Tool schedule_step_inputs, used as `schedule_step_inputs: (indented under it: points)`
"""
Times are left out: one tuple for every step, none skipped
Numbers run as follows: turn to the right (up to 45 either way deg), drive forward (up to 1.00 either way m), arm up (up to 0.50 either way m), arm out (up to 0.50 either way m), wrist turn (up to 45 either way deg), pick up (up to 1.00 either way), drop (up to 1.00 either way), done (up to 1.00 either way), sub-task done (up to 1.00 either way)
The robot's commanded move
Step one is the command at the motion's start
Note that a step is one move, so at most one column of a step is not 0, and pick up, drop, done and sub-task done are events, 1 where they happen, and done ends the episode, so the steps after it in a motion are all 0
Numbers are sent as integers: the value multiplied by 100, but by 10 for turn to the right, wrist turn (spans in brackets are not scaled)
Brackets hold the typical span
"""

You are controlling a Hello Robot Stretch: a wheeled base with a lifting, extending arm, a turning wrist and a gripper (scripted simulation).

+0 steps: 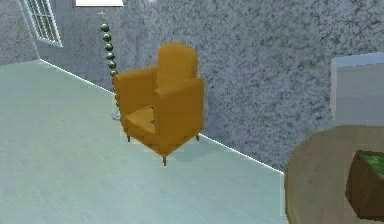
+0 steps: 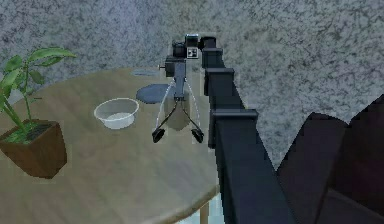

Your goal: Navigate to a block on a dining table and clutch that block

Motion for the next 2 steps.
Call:
schedule_step_inputs:
  points:
    - [0,0,0,0,450,0,0,0,0]
    - [0,0,0,0,450,0,0,0,0]
